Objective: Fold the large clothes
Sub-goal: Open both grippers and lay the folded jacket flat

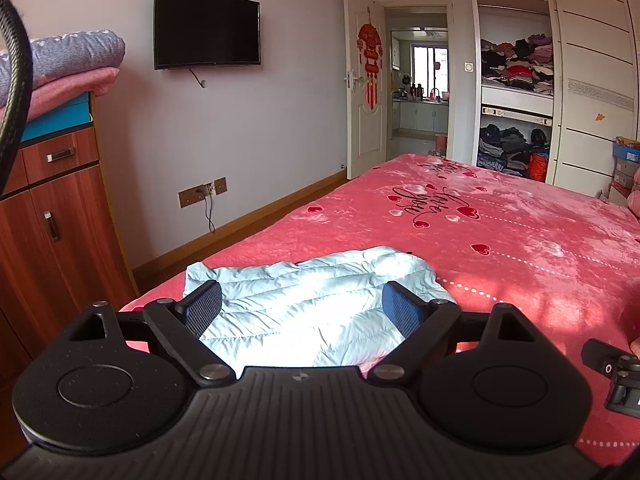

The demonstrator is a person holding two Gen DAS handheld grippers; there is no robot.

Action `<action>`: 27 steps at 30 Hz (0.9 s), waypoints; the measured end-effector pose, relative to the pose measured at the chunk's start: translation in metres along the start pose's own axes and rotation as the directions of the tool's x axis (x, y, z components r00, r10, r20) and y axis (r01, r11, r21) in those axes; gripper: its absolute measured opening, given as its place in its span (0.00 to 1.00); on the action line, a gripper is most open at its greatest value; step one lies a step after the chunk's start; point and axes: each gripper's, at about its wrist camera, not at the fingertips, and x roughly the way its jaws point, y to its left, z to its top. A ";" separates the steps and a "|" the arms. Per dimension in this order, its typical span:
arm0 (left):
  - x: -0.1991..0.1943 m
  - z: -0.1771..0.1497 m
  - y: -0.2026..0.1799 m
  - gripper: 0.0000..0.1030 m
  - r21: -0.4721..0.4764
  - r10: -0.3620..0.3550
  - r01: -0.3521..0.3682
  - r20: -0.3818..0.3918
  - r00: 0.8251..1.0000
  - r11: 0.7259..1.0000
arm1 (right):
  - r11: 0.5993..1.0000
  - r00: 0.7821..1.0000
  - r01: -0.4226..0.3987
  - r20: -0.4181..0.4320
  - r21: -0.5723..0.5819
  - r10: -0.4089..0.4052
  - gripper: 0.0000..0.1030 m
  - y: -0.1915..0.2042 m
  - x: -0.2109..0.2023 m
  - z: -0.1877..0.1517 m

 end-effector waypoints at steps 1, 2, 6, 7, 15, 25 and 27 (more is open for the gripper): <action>-0.002 -0.001 0.002 1.00 -0.003 -0.004 0.004 -0.002 1.000 1.000 | 1.000 1.000 -0.001 0.005 -0.008 0.001 0.93 0.003 -0.004 0.001; -0.005 -0.002 0.005 1.00 -0.006 -0.005 0.005 -0.002 1.000 1.000 | 1.000 1.000 -0.003 0.010 -0.013 0.003 0.93 0.005 -0.008 0.003; -0.011 -0.003 0.015 1.00 -0.009 0.003 -0.003 0.000 1.000 1.000 | 0.999 0.999 -0.017 0.032 -0.037 0.018 0.93 0.013 -0.023 0.006; -0.012 -0.004 0.017 1.00 -0.011 0.002 -0.002 -0.002 1.000 1.000 | 0.999 0.999 -0.022 0.036 -0.040 0.023 0.93 0.015 -0.026 0.007; -0.020 -0.011 0.030 1.00 -0.025 0.015 -0.015 -0.017 1.000 1.000 | 0.994 0.996 -0.072 0.044 -0.085 0.076 0.93 0.041 -0.045 0.001; -0.020 -0.014 0.032 1.00 -0.044 0.056 -0.057 -0.036 0.998 0.997 | 0.984 0.993 -0.110 0.028 -0.142 0.115 0.93 0.070 -0.050 -0.006; -0.020 -0.016 0.033 1.00 -0.049 0.066 -0.068 -0.040 0.997 0.996 | 0.982 0.992 -0.120 0.017 -0.148 0.124 0.93 0.075 -0.048 -0.009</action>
